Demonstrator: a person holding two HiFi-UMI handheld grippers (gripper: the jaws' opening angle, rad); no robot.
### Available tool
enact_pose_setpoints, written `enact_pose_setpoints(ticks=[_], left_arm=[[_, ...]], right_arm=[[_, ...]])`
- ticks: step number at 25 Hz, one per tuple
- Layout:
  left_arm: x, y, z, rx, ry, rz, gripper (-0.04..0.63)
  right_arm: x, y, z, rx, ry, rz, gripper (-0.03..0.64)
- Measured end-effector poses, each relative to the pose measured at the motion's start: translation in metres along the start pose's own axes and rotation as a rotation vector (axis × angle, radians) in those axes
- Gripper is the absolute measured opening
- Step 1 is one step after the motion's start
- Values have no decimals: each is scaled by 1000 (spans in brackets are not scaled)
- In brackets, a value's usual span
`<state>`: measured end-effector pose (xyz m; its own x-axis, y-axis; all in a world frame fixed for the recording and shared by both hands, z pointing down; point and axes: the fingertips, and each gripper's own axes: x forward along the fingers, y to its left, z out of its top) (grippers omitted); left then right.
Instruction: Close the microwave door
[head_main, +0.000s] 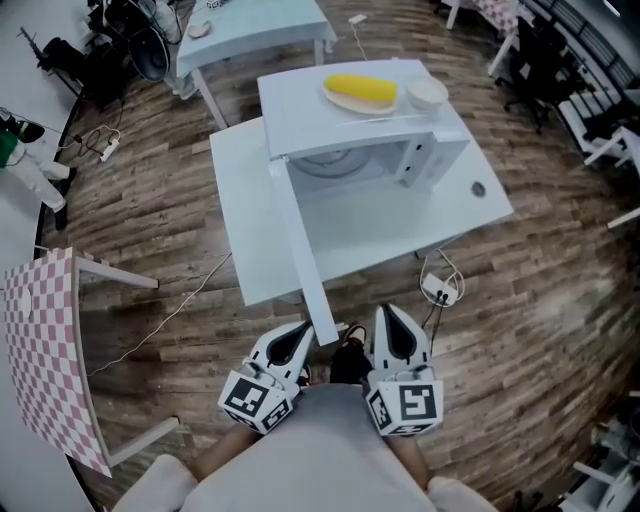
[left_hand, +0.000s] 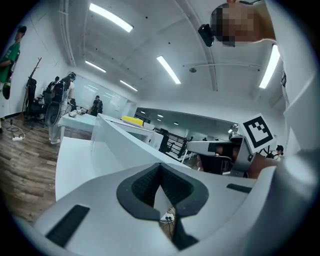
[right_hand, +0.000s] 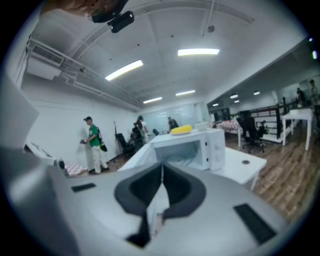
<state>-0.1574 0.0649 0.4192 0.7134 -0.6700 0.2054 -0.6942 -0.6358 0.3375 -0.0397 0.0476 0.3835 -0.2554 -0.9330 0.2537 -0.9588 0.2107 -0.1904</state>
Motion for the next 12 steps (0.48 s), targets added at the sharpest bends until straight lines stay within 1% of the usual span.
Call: enact_pose_setpoints(ticks=[5, 12], left_arm=[[26, -9, 1, 18, 13, -2, 11], [66, -25, 7, 36, 17, -4, 11]], right_arm=[[12, -22, 5, 14, 4, 16, 23], [15, -63, 14, 17, -4, 12, 23]])
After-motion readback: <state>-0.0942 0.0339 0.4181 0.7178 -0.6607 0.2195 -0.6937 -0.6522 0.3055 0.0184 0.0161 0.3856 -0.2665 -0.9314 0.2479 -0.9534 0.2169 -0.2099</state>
